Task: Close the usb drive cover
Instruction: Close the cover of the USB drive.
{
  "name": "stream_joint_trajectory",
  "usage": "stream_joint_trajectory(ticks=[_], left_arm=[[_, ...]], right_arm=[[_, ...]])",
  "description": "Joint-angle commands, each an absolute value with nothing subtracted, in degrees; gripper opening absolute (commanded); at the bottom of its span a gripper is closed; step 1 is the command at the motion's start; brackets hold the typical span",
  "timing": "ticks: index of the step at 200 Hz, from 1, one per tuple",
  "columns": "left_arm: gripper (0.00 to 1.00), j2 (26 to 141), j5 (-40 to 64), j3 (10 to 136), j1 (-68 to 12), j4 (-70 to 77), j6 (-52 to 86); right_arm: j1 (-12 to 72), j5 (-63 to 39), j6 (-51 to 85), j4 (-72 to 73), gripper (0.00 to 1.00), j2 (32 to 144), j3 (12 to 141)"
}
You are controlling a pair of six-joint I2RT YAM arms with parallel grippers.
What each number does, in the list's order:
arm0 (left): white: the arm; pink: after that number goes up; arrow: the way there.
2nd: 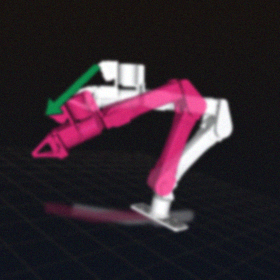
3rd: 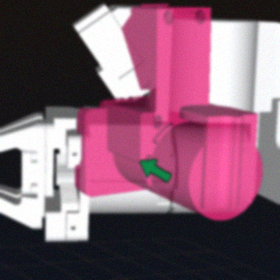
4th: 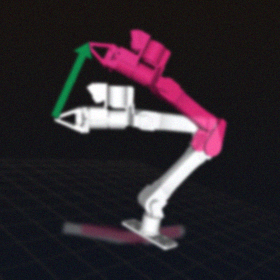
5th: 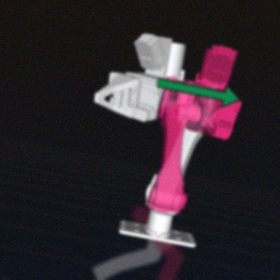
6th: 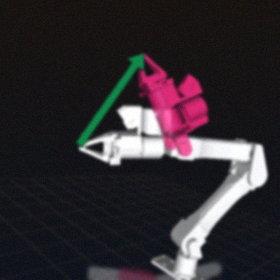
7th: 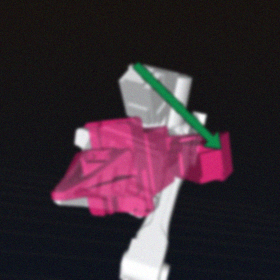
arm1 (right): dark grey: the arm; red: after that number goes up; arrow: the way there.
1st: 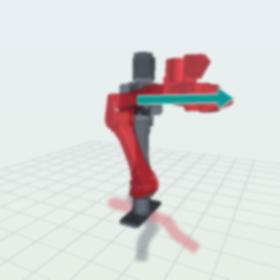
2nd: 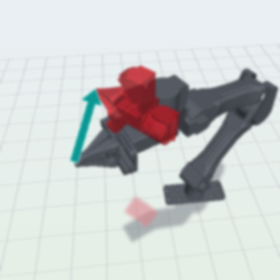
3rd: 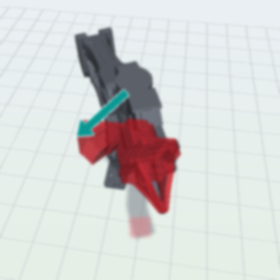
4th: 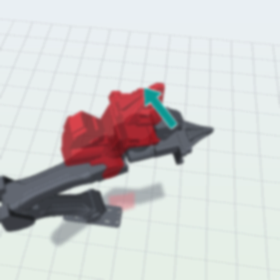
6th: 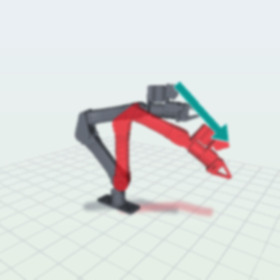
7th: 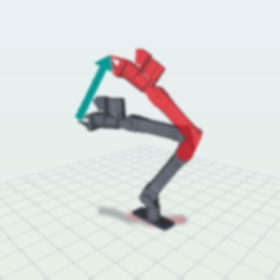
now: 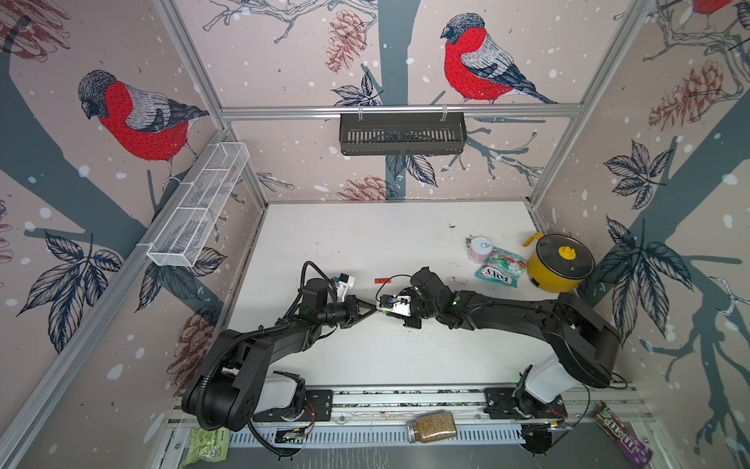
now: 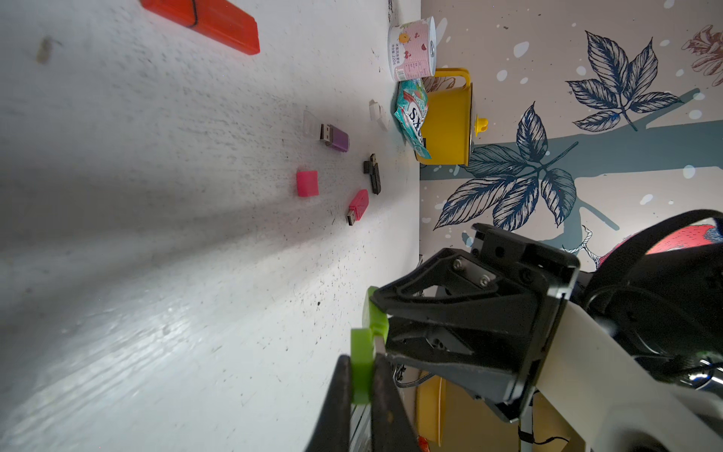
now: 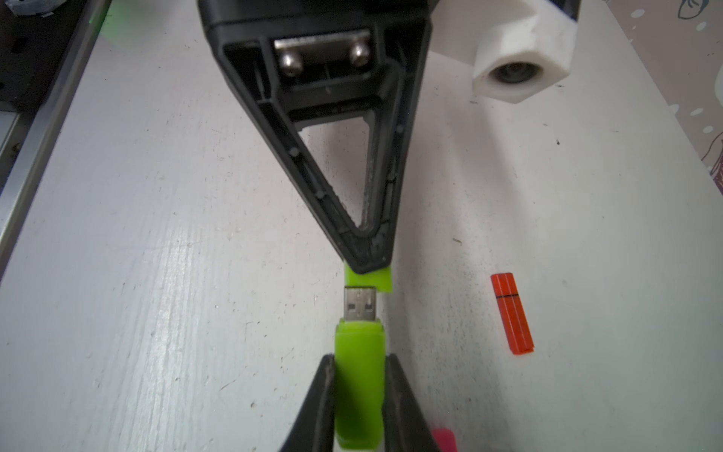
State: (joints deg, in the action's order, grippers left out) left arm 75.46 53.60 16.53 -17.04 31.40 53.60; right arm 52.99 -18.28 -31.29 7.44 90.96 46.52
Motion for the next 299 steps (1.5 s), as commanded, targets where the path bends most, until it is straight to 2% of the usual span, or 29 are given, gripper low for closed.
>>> stream_joint_trajectory(ticks=[1,165,228,262,299], left_arm=[[0.02,75.15,54.88,16.60,-17.32,33.98,54.14],[0.01,76.18,54.14,17.40,-18.41,33.13,53.79],[0.01,76.64,54.17,17.40,-18.38,33.05,53.53],[0.01,76.82,54.40,17.47,-18.80,33.10,53.46],[0.01,75.53,53.97,17.56,-18.90,31.65,52.92]], right_arm=[[53.09,-16.73,-30.09,9.02,0.17,90.66,46.02],[54.00,-16.35,-29.62,11.80,0.16,90.60,45.29],[52.59,-20.02,-28.98,15.00,0.15,86.95,43.06],[52.64,-23.35,-29.00,14.98,0.15,88.76,43.80],[52.65,-21.57,-29.71,14.28,0.14,90.46,45.05]])
